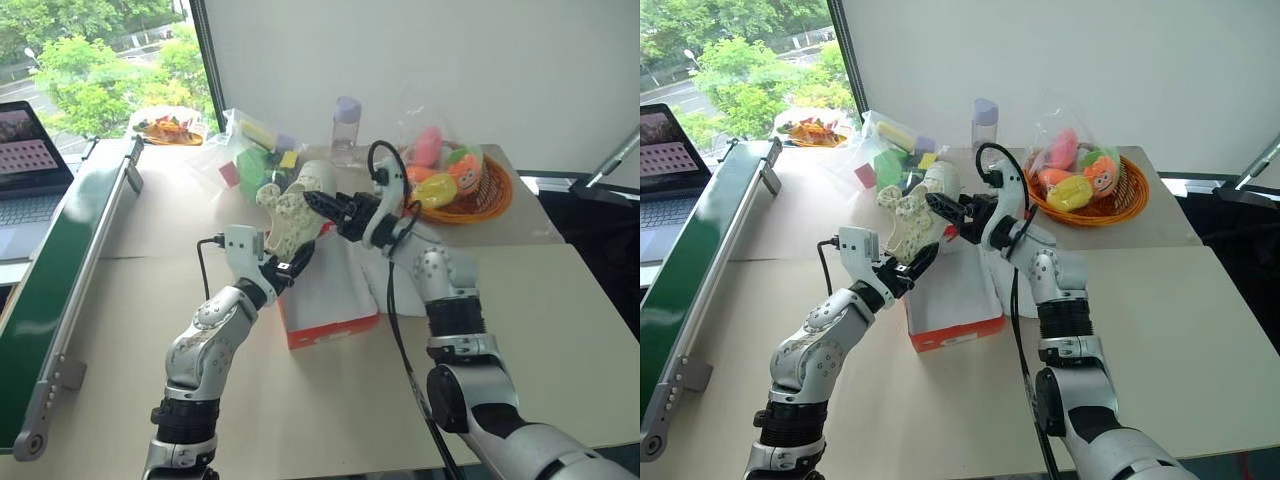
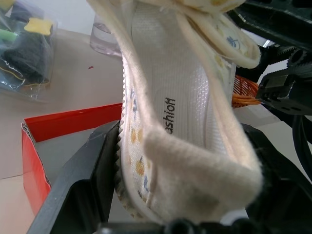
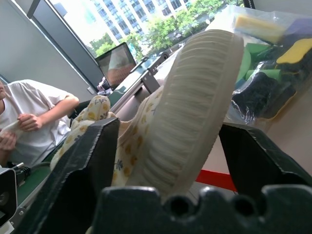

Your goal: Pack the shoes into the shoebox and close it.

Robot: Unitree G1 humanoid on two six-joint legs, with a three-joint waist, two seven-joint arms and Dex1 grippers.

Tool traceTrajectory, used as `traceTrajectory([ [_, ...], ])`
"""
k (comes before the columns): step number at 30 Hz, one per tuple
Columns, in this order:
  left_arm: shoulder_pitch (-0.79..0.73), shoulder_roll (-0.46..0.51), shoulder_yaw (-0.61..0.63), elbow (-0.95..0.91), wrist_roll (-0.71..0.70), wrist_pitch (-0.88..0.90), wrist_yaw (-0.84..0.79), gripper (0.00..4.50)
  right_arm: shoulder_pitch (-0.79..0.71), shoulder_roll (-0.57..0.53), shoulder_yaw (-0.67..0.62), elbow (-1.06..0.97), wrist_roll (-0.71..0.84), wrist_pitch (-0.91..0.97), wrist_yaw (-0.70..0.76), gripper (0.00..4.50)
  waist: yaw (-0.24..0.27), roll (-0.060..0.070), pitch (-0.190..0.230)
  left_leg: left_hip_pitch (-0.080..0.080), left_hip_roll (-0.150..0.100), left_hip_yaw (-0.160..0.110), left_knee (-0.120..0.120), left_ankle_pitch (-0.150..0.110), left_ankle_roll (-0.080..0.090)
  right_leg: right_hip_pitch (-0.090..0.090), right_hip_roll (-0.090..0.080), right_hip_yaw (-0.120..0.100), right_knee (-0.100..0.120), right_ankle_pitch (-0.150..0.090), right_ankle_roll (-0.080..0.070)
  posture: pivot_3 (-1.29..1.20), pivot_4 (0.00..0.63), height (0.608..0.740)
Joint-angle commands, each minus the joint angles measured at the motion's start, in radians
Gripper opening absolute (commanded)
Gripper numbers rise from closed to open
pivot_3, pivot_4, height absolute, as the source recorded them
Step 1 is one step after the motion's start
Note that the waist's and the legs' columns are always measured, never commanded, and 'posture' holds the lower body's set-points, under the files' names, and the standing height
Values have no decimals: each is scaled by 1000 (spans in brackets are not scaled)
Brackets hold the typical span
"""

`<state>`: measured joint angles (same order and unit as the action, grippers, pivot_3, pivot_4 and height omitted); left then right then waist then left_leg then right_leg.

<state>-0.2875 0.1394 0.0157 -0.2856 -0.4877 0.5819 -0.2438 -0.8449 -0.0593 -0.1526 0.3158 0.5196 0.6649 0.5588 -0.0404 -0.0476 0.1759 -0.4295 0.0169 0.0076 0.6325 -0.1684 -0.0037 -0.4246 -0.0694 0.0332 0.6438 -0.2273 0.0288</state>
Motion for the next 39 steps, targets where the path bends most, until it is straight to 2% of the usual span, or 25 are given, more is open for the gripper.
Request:
traceTrajectory([
  [1,-5,16,21,-84,-38,41,-2,3040,-27,12,-2,-43,31,-8,2,2094,-1,0,0,0,0,0,0,0,0,0,0,0,0,0,0,0,150,740],
  [4,0,46,49,-132,-69,86,-4,3040,-38,10,-7,-27,27,-18,-4,1136,-3,0,0,0,0,0,0,0,0,0,0,0,0,0,0,0,150,740],
  [6,8,91,51,-168,-92,128,-37,3867,-43,-2,-2,-14,12,-34,-6,694,-2,0,0,0,0,0,0,0,0,0,1,0,1,0,0,0,150,740],
  [8,31,175,89,-208,-141,177,-96,4466,-68,-29,-22,31,-6,-69,-24,559,-2,0,0,0,0,0,0,0,0,0,1,0,0,0,0,0,150,740],
  [11,54,291,165,-239,-188,227,-140,4500,-105,-84,-37,78,-28,-96,-35,534,0,1,1,0,0,0,0,0,0,0,1,0,0,0,0,0,150,740],
  [14,98,410,241,-271,-236,259,-203,4500,-134,-191,-29,71,9,78,19,529,1,2,2,-1,0,-1,0,0,0,-1,0,0,-1,0,0,0,150,740],
  [17,137,463,266,-272,-240,251,-229,4500,-124,-298,45,33,10,242,104,529,4,3,2,-1,0,0,0,0,0,0,0,-1,-3,0,0,0,150,740],
  [22,158,467,223,-258,-199,227,-229,4500,-105,-353,115,-23,8,393,151,529,-4,3,2,-1,1,0,0,0,1,0,1,0,-2,-1,-1,0,150,740],
  [24,173,456,191,-259,-182,218,-227,4500,-92,-373,184,-49,-28,444,152,529,-4,3,2,0,2,1,0,0,1,0,2,0,-2,-1,-1,0,150,740],
  [28,197,444,159,-261,-160,203,-224,4500,-83,-382,216,-66,-40,461,157,529,-1,3,2,-1,1,1,0,0,1,-1,1,1,-2,-1,-1,0,150,740],
  [31,198,434,139,-256,-133,189,-210,4500,-72,-393,294,-91,-85,428,171,529,1,3,2,-1,1,1,0,0,1,-1,2,1,-2,-1,-1,0,150,740],
  [35,198,414,133,-260,-118,185,-199,4500,-68,-407,465,-83,-222,313,183,529,1,3,2,-1,1,1,0,0,1,0,1,1,-2,-1,0,0,150,740],
  [39,208,410,131,-282,-105,191,-182,4500,-78,-403,568,3,-356,157,175,529,1,3,2,-1,1,1,0,0,1,-1,2,1,-2,-1,0,0,150,740],
])
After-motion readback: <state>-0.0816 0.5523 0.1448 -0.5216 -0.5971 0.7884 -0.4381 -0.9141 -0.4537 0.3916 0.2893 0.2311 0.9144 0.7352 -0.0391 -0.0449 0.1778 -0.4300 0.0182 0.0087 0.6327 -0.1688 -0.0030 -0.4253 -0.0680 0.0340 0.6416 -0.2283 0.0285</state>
